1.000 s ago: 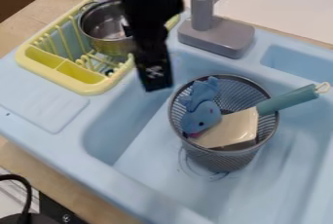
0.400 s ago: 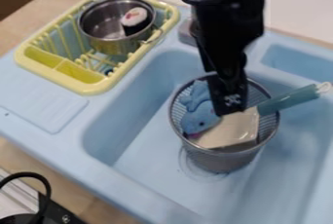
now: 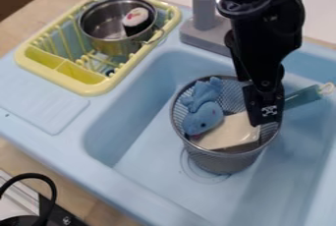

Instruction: Move the knife from the basket to the bottom of the basin

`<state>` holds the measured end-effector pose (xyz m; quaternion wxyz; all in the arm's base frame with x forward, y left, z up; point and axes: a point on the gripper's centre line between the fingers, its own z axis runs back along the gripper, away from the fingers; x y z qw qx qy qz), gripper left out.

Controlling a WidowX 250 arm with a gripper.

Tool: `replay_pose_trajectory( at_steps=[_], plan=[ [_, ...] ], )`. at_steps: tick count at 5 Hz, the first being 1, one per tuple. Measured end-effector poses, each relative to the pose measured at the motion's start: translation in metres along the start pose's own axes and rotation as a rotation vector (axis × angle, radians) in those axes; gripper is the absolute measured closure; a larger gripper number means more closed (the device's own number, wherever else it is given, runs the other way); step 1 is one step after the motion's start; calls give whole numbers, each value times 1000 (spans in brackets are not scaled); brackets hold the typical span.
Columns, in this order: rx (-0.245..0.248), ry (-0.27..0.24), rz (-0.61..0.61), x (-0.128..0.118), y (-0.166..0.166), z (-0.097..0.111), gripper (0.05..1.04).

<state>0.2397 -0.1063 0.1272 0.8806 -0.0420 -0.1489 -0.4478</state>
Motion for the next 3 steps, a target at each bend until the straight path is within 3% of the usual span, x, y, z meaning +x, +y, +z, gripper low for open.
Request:
replay_pose_trajectory(
  at_steps=[2,3],
  plan=[
    [7,-19,1,11,0,-13,83],
    [-6,-31,1,14,-1,-15,129]
  ],
)
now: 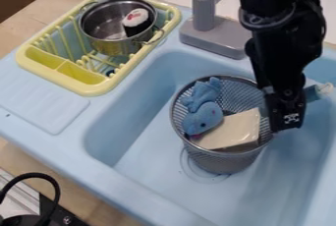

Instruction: Move the knife from the basket to the bottom of the basin

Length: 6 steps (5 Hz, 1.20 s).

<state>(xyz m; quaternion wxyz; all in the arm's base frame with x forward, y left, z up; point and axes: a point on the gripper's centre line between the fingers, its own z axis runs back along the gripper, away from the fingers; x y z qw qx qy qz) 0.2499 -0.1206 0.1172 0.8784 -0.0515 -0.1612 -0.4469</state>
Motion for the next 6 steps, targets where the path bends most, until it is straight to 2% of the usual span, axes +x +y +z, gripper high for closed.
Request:
replay_pose_trajectory(
  at_steps=[1,2,3,4,6],
  plan=[
    [-23,4,-1,0,-1,-7,394],
    [-17,9,21,2,2,-12,674],
    [3,0,31,4,4,-12,858],
    [-7,-2,36,3,4,-12,877],
    [10,-29,40,-12,4,13,877]
  ],
)
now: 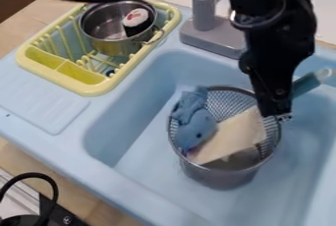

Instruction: Move the knife from the basket to the bottom of the basin

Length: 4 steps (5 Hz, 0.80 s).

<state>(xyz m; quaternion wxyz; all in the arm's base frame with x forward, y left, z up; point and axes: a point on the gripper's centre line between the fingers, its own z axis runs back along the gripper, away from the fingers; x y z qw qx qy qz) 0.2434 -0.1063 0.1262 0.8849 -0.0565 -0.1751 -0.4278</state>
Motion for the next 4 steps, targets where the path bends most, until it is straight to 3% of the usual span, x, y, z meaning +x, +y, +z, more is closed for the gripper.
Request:
replay_pose_trajectory(
  at_steps=[1,2,3,4],
  plan=[
    [-10,-7,-21,-7,2,14,877],
    [-63,-86,-44,-5,4,23,877],
    [-154,-245,-88,1,5,31,878],
    [-214,-352,-144,6,-1,24,878]
  ],
)
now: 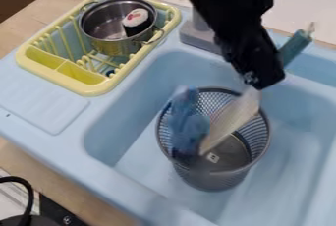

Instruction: Move the knife from the basket to the bottom of the basin

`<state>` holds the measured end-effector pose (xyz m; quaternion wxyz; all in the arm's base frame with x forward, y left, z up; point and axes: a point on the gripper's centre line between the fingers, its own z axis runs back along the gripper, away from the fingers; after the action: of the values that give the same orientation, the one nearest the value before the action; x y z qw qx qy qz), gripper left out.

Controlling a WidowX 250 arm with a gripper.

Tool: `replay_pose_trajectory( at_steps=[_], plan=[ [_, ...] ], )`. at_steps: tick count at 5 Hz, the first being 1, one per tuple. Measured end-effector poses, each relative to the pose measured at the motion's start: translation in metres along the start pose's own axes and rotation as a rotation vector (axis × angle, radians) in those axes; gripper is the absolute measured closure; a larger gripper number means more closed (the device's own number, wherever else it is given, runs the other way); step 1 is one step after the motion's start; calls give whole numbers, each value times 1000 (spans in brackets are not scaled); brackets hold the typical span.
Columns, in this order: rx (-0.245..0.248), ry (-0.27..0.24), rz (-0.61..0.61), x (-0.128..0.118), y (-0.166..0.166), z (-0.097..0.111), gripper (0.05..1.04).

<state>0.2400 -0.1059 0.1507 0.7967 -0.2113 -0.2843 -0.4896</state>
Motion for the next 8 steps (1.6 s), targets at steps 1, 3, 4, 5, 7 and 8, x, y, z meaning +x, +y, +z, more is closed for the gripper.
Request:
replay_pose_trajectory(
  at_steps=[1,3,4,5,7,8],
  plan=[
    [-32,-66,-40,3,-8,-5,878],
    [-57,-130,-41,9,-13,18,878],
    [-28,-84,-37,8,-11,21,878],
    [-19,-56,-66,12,-10,23,878],
    [-20,-88,-97,28,-5,36,878],
    [-2,13,-133,33,5,30,878]
  ],
)
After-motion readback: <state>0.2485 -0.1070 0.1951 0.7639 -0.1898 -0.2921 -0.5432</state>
